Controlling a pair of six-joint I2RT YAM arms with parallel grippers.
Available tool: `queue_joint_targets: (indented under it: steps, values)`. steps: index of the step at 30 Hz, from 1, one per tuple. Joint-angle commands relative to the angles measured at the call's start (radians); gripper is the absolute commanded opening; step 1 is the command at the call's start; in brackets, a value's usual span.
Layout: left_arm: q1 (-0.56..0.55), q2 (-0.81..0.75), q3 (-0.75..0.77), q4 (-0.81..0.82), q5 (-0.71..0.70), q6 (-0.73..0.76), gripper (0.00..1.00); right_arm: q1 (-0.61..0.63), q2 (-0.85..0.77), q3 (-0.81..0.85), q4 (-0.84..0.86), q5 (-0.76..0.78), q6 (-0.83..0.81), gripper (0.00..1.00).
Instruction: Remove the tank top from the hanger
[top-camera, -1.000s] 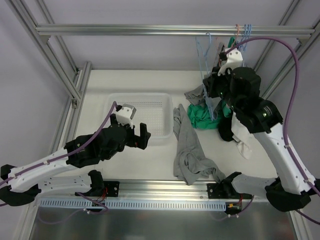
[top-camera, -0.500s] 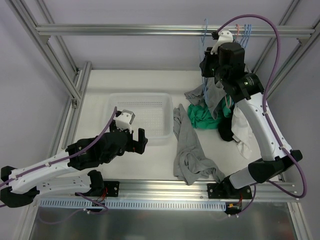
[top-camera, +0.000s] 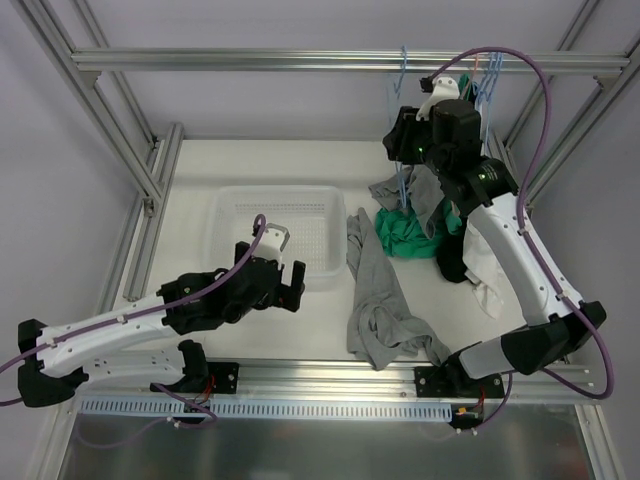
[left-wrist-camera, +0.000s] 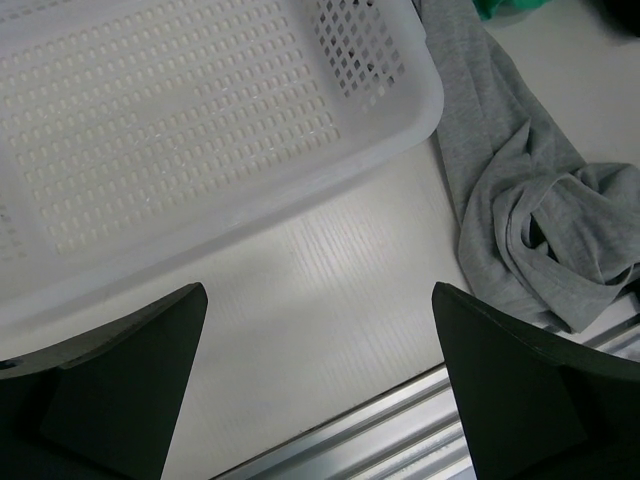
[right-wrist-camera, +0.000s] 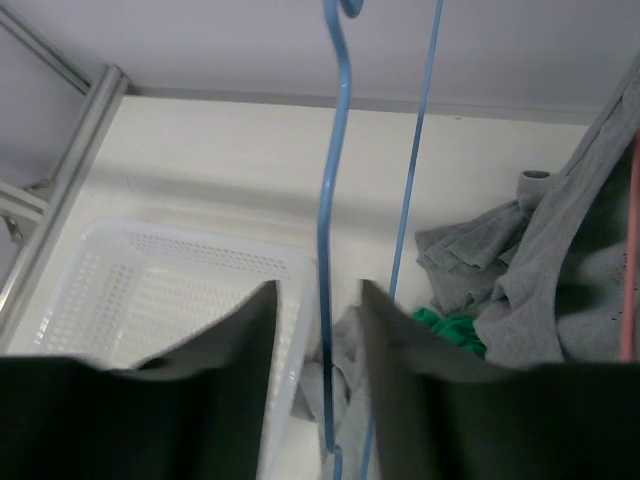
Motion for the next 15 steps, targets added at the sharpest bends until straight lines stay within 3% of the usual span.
queue_joint_targets:
  steps: [1, 3, 4, 8, 9, 11, 15]
  values:
    - [-0.008, 0.033, 0.005, 0.076, 0.063, 0.010, 0.99, -0.001, -0.066, -0.040, -0.024, -0.034, 0.041, 0.50]
    - [-0.008, 0.055, 0.004, 0.148, 0.144, 0.033, 0.99, -0.003, -0.112, -0.072, -0.021, -0.046, 0.048, 0.75]
    - [-0.008, 0.079, 0.002, 0.177, 0.174, 0.061, 0.99, -0.001, -0.131, -0.085, -0.021, -0.052, 0.048, 0.79]
    - [-0.008, 0.165, 0.004, 0.334, 0.337, 0.138, 0.99, -0.001, -0.285, -0.163, -0.027, -0.128, 0.024, 0.84]
    - [-0.008, 0.188, 0.013, 0.355, 0.406, 0.153, 0.99, -0.001, -0.318, -0.183, -0.032, -0.137, 0.021, 0.92]
    - [-0.013, 0.274, 0.047, 0.403, 0.463, 0.191, 0.99, -0.001, -0.390, -0.243, -0.072, -0.143, -0.043, 0.99]
    - [-0.020, 0.450, 0.140, 0.418, 0.503, 0.227, 0.99, -0.003, -0.569, -0.315, -0.187, -0.066, -0.097, 1.00]
